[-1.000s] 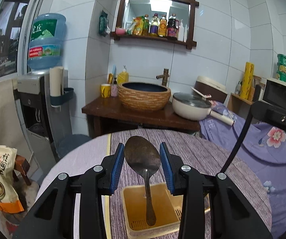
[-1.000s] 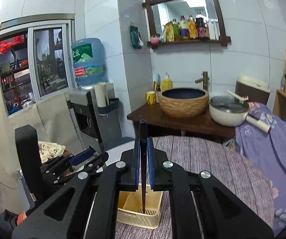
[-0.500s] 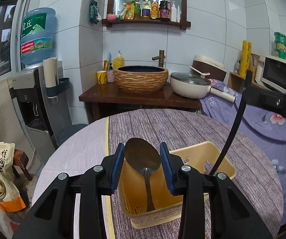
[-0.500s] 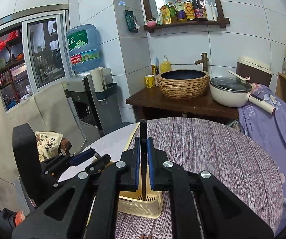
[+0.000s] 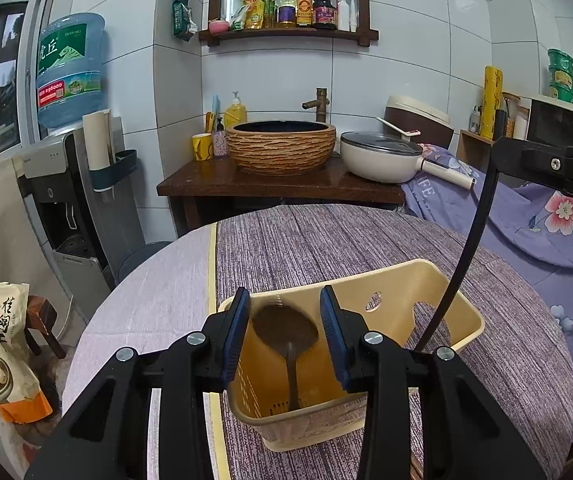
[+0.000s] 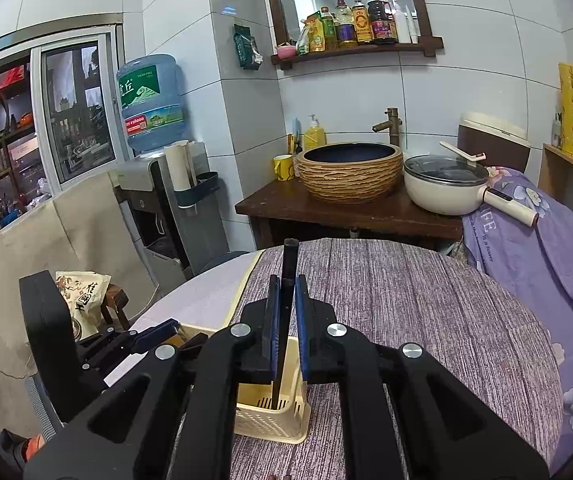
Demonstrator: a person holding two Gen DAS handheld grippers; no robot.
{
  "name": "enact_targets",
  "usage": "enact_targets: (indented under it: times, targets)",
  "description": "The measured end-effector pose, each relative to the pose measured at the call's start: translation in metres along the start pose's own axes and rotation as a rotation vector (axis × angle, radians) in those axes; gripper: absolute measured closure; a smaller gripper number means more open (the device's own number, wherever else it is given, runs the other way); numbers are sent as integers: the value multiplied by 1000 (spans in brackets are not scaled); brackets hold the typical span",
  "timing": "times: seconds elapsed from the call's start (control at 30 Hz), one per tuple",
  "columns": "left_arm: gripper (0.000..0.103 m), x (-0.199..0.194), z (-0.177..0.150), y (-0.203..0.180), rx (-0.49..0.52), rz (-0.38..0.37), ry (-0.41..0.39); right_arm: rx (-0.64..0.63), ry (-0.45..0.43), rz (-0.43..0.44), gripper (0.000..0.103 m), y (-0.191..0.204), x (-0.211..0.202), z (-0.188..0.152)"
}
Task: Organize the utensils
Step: 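Open both tools to drop the spoon and chopstick into the holder, then move both tools back down to the remaining utensils on the table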
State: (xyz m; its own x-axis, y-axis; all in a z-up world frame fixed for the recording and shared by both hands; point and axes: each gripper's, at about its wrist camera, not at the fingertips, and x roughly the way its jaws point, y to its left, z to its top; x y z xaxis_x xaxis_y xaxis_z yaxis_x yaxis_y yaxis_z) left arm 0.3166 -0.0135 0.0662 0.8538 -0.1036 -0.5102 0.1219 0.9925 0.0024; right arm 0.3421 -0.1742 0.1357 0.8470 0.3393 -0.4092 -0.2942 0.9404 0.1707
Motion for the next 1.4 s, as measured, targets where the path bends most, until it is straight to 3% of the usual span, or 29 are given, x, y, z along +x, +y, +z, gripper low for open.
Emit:
enact_targets:
  times: [0.1,0.13,0.17,0.23,0.3,0.4,0.7,0.73,0.9,1.07,1.4]
  targets:
    - [49,-5,0,1,-9,-9,-19,-28,-5,-21,93,2,-1,-3]
    - [45,-8,-1,2,-8,-6,-28,-35,-8,-30,85,4,-2,-4]
    - [41,-13,-1,2,-4,-1,-39,-35,-13,-31,65,4,-4,-5]
    - [35,-23,-4,3,1,13,-67,-15,-35,-41,42,1,-11,-9]
    - [26,-34,-9,5,-2,33,-87,-21,-35,-55,42,0,-16,-15]
    - [20,-49,-22,11,-15,74,-96,-34,-20,-63,42,0,-24,-27]
    - [17,-64,-87,32,-53,141,26,-82,177,-71,42,1,-24,-110]
    - [18,-64,-95,33,-50,147,49,-86,204,-80,42,1,-23,-121]
    - [46,-57,-134,38,-87,108,187,-71,330,-89,53,-3,-13,-173]
    - [57,-53,-157,30,-95,59,256,-37,411,-69,62,-6,-9,-208]
    - [59,-50,-167,18,-81,30,288,-60,481,-47,70,3,-4,-229]
